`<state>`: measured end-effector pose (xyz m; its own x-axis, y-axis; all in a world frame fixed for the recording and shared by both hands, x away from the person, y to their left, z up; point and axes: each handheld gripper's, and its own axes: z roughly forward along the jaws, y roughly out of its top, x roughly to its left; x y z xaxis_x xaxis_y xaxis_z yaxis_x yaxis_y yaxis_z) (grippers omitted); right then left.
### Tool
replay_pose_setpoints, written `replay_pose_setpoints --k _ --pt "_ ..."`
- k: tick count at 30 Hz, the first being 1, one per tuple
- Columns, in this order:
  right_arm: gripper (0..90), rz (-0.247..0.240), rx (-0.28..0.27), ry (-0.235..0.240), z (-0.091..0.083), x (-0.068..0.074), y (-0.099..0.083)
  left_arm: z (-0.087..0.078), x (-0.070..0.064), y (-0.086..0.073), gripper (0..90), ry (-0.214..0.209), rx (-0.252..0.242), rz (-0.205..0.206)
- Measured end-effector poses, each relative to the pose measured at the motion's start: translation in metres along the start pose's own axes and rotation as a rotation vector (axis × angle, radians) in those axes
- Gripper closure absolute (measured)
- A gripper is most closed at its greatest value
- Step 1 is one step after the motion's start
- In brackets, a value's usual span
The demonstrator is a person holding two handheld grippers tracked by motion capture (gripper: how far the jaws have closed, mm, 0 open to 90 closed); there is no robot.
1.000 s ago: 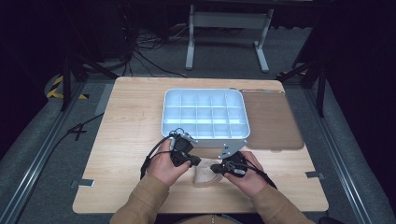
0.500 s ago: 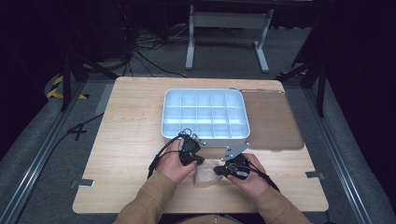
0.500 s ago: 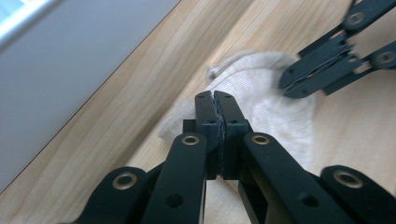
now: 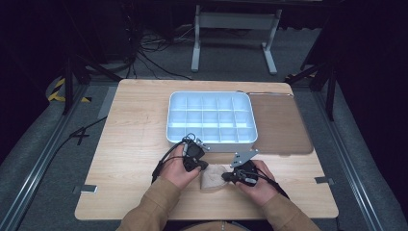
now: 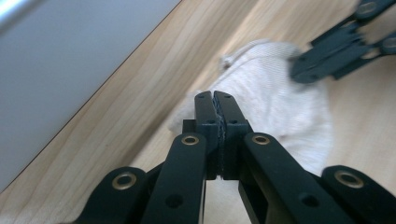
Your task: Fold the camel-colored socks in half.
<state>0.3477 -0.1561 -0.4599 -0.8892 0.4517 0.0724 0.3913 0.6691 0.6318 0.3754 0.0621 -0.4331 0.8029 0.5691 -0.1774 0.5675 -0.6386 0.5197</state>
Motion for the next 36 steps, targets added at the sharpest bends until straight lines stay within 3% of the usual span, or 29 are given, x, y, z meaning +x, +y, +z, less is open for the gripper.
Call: replay_pose_setpoints --k 7,9,15,19,25,30,36 --pt "89.4 -0.005 0.004 -0.002 0.0 0.0 0.001 -0.012 -0.017 -0.006 89.5 -0.043 0.01 0.065" --pt "89.4 -0.002 0.006 -0.001 0.0 0.0 0.001 -0.009 -0.02 -0.006 89.6 -0.046 0.029 0.081" --pt "89.4 -0.003 0.011 0.002 0.0 0.0 0.001 0.007 -0.022 -0.01 89.6 -0.062 0.157 0.109" --pt "89.3 -0.001 0.009 0.006 0.0 -0.001 0.001 0.011 -0.023 -0.011 89.5 -0.057 0.161 0.123" --pt "89.4 -0.003 0.008 0.003 0.0 -0.001 0.001 0.009 -0.022 -0.011 88.8 -0.067 0.154 0.116" --pt "89.0 -0.004 0.01 0.001 -0.001 -0.001 0.001 -0.003 -0.021 -0.01 86.3 -0.067 0.097 0.108" --pt "89.2 0.0 -0.024 -0.003 -0.009 0.001 0.005 -0.013 -0.013 -0.012 83.8 -0.011 0.033 0.053"
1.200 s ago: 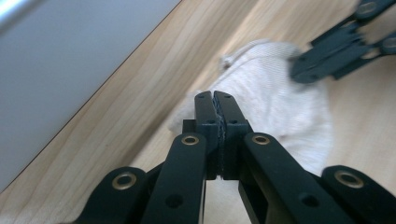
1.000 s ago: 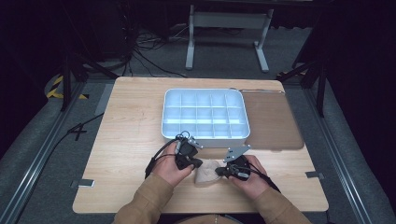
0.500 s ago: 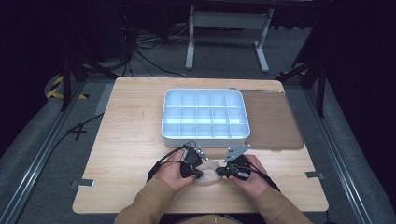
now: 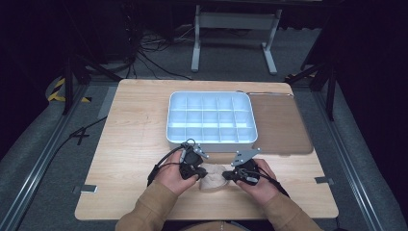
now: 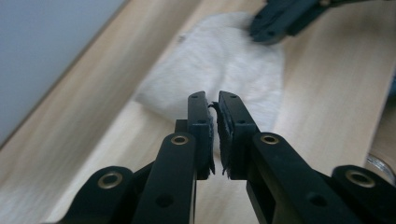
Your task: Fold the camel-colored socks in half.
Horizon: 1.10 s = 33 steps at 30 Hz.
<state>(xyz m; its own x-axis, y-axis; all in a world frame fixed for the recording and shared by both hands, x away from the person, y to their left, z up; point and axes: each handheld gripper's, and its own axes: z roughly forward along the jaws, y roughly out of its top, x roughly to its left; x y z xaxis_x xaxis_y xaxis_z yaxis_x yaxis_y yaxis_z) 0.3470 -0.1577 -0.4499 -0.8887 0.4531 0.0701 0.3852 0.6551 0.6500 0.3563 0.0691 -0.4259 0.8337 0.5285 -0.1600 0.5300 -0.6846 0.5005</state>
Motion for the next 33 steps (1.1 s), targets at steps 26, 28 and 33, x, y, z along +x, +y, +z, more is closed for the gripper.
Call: replay_pose_setpoints --k 26,28,33 --pt "89.6 -0.006 -0.025 0.034 0.017 0.006 0.017 0.01 0.012 -0.02 85.4 0.071 0.026 -0.104" --pt "89.6 -0.008 -0.007 0.021 0.018 0.006 0.016 0.013 0.011 -0.021 85.5 0.065 0.031 -0.102" --pt "89.7 -0.014 0.017 0.018 0.023 0.004 0.014 0.015 0.011 -0.02 85.2 0.056 0.034 -0.084"
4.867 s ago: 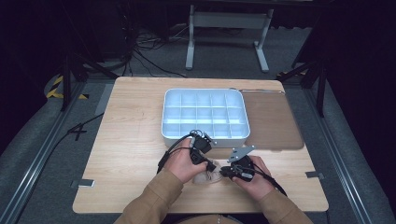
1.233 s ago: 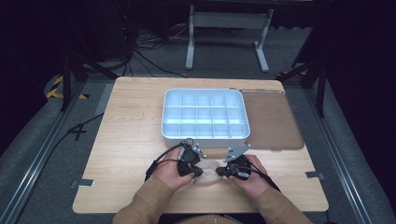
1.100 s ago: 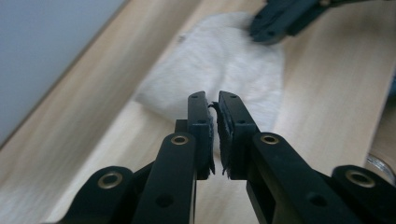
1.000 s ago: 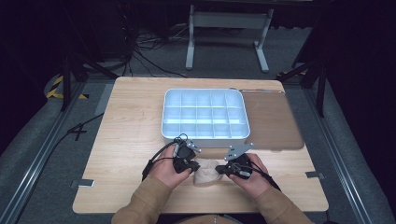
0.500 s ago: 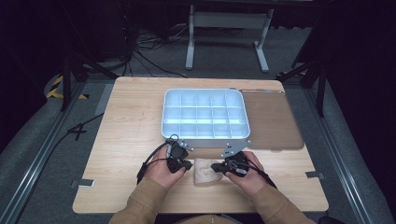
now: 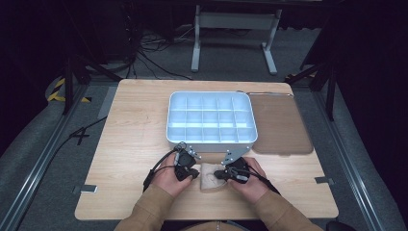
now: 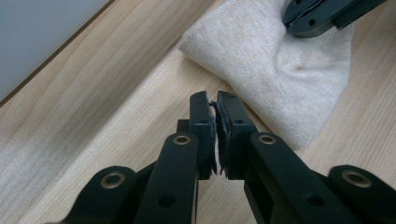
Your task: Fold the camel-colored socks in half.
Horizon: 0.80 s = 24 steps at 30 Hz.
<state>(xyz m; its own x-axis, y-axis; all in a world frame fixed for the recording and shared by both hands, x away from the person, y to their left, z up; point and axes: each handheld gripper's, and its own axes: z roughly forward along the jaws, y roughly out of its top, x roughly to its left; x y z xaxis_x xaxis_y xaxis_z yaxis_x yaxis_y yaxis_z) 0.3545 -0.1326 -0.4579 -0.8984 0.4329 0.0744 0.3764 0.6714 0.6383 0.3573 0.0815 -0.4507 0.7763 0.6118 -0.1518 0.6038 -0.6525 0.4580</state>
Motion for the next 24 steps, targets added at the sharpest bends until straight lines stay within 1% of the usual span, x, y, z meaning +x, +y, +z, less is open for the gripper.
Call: replay_pose_setpoints --k 3,5,6,11,12,14,15,19,24 --pt "89.8 -0.003 0.001 0.0 0.0009 -0.0003 -0.0003 0.0022 -0.001 0.0004 85.1 -0.008 0.002 0.016" --pt "89.8 -0.002 0.001 0.0 0.001 -0.0004 -0.0004 0.0037 -0.0018 0.0004 84.9 -0.011 0.01 0.019" --pt "89.8 -0.002 0.001 -0.001 0.001 -0.0003 -0.0003 0.005 -0.0022 0.0007 85.3 -0.018 -0.001 0.023" --pt "89.8 -0.007 0.006 -0.011 0.0007 0.0011 0.0004 0.0056 -0.0027 0.0017 85.5 -0.02 -0.003 0.04" --pt "89.8 -0.006 0.006 -0.009 0.0009 0.001 0.0003 0.0058 -0.0035 0.0016 85.4 -0.024 -0.003 0.034" --pt "89.9 -0.005 0.005 -0.008 0.001 0.0008 0.0001 0.006 -0.0036 0.0023 85.5 -0.029 -0.014 0.046" --pt "89.9 -0.007 0.005 -0.005 0.0009 0.0007 -0.0001 0.0057 -0.0043 0.0026 85.6 -0.03 -0.014 0.045" --pt "89.9 -0.009 0.005 -0.012 0.0011 0.0013 -0.0003 0.0046 -0.0063 0.0041 85.7 -0.036 -0.028 0.059" --pt "89.9 -0.004 0.001 -0.009 0.0012 0.0012 -0.0011 0.0035 -0.0088 0.0072 85.7 -0.057 -0.043 0.077"
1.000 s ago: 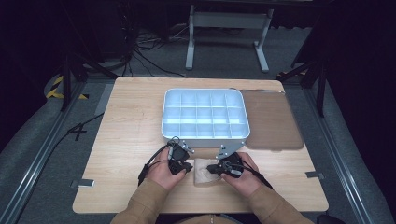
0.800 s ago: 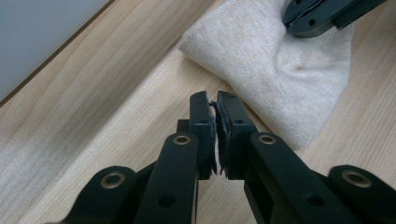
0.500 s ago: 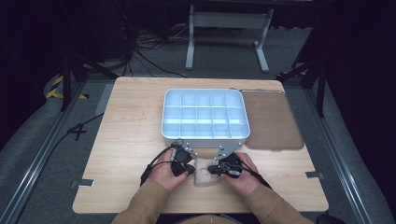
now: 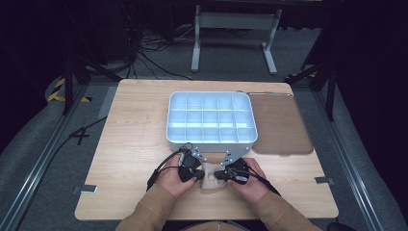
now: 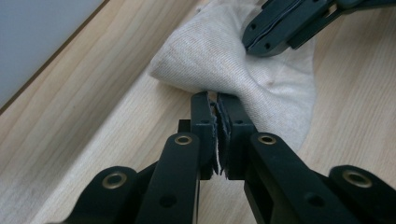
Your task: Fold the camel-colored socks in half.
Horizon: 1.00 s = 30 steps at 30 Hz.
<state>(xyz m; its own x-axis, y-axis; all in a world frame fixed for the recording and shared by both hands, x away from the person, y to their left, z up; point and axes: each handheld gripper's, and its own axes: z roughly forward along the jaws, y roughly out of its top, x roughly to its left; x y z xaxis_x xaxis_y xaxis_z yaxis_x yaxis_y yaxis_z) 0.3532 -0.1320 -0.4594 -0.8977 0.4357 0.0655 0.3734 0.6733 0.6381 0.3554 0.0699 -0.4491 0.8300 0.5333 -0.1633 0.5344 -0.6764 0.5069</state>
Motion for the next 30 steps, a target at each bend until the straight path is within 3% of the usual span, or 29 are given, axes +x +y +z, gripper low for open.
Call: replay_pose_setpoints --k 11,17,21,24,30 --pt "89.8 0.006 -0.006 0.003 0.0 0.0 -0.001 0.0 -0.014 0.01 85.2 -0.049 -0.033 0.046" --pt "89.7 0.007 -0.007 -0.001 0.0 0.0 -0.002 0.001 -0.018 0.014 85.1 -0.032 -0.011 0.075" --pt "89.3 0.009 -0.009 -0.001 -0.001 0.0 -0.002 0.0 -0.019 0.014 84.4 -0.023 -0.025 0.079" --pt "87.3 0.013 -0.019 -0.005 -0.007 -0.001 -0.002 0.0 -0.019 0.013 83.6 -0.025 -0.028 0.079" --pt "87.3 0.061 -0.091 -0.009 -0.035 -0.014 -0.008 -0.002 -0.017 0.014 83.3 -0.028 -0.021 0.08"
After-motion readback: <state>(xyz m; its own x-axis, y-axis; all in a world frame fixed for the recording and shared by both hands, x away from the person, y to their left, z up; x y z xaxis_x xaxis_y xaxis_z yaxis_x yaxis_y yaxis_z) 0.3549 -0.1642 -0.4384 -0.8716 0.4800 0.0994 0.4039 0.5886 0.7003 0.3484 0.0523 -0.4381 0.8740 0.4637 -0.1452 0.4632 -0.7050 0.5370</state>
